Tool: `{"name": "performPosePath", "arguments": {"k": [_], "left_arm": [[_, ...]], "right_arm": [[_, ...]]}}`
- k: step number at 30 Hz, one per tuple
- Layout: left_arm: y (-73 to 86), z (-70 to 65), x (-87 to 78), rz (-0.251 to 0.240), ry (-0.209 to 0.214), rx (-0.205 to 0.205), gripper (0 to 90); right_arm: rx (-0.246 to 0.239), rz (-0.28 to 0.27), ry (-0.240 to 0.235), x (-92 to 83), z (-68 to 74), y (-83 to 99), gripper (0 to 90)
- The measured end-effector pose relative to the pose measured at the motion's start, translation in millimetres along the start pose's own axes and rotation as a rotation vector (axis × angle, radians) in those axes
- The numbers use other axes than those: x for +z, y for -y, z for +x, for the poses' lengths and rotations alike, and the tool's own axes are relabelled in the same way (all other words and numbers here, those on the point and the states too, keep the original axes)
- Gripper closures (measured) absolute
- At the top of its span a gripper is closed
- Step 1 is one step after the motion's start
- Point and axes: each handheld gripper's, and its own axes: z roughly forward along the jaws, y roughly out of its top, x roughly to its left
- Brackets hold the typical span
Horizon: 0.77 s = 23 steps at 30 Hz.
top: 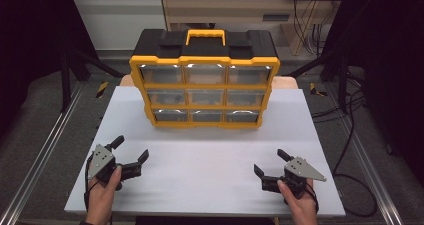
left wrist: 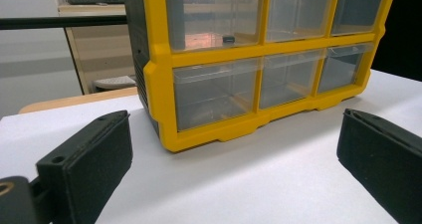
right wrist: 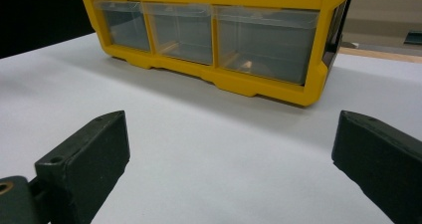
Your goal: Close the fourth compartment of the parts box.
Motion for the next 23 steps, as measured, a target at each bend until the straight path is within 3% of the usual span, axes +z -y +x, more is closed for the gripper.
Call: {"name": "performPosePath", "arguments": {"k": [15,23], "left_arm": [[9.7,-3.9,5.7,-0.011,-0.01,-0.027,0.8],[14.1,-11.0,7.4,0.006,-0.003,-0.032,0.8]], "right_arm": [[-0.004,-0.002,0.022,2.5,0.3,0.7,2.1],[-0.031,-0.008,0.06,15.4,0.7,1.7,3.1]]}}
